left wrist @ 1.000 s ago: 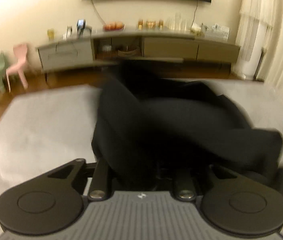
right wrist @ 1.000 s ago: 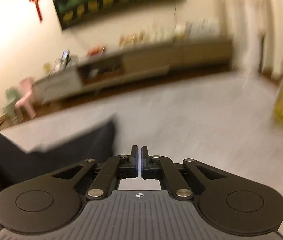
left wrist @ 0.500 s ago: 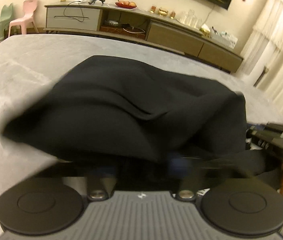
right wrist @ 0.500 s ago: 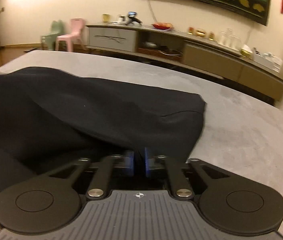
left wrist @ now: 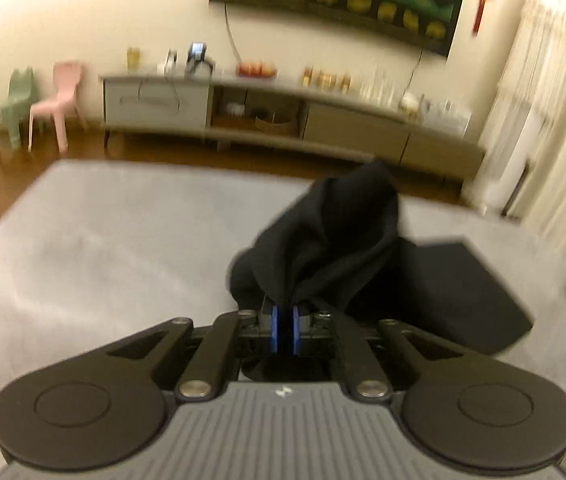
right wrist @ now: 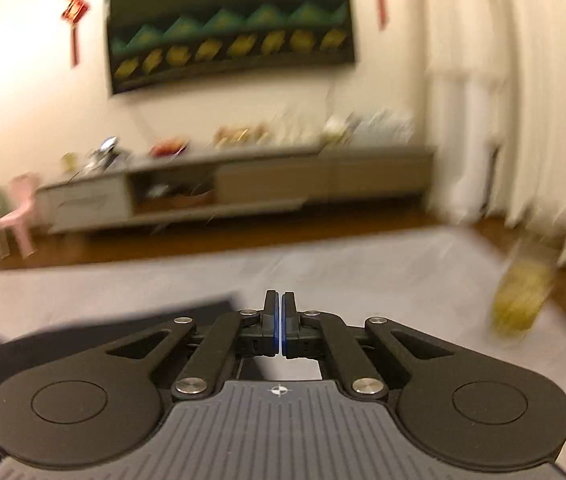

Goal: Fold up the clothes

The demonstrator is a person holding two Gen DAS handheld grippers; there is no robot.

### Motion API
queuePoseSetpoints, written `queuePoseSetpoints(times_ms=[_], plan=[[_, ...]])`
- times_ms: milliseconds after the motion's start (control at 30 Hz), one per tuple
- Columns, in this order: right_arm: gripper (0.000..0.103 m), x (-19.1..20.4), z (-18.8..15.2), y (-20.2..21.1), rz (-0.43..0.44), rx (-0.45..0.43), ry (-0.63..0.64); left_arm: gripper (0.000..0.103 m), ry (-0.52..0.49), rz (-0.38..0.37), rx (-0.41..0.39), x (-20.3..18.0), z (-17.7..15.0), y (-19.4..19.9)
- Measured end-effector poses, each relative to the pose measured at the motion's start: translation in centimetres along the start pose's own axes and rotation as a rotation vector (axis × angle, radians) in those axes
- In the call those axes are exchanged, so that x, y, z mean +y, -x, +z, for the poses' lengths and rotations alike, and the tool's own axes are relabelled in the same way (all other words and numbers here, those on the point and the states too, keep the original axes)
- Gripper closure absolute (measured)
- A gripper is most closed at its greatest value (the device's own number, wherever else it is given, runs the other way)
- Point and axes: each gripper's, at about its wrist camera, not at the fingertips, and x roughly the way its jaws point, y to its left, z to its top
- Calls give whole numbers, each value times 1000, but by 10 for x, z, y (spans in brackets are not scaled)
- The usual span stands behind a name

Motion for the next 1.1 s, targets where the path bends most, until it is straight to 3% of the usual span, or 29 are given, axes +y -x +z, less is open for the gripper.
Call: queuePoseSetpoints(times_ms=[33,67,100,167,300,367,433,467,500,633,700,733,767,800,900,967,1100], plan=[[101,12,-5,-6,73,30,6,97,12,-12,-3,2,-8,-1],[83,31,-15,1,175,60,25,97,24,-25,-6,4,-15,0],[47,49,-25,13,257,77,46,96,44,-39,-12,7,-25,6],[10,80,-40,16,348,111,116,96,78,-58,-20,11,-38,14],[9,142,-69,21,529,179,256,96,104,-84,-39,14,-46,15],[9,173,-83,23,620,213,327,96,100,-105,-56,11,-46,19],[22,201,-96,26,698,242,391,96,91,-111,-68,3,-45,25],[76,195,-89,28,665,226,383,97,91,-106,-81,3,-41,26],[103,189,-83,30,632,209,375,97,101,-90,-104,5,-34,29],[103,166,-58,38,501,144,342,95,175,-113,-182,20,4,31],[103,154,-45,42,435,112,326,88,164,-81,-188,19,20,23],[103,148,-39,43,405,101,312,77,169,-32,-177,19,22,18],[103,138,-39,41,391,119,267,57,175,16,-166,18,25,12],[103,129,-42,36,382,145,226,52,179,57,-156,17,27,7],[103,108,-48,21,374,206,116,48,138,-31,-132,0,1,17],[103,102,-49,16,405,218,24,30,99,-95,-107,-17,-25,29],[103,95,-44,21,510,207,-147,17,-51,-209,-17,-70,-90,44]])
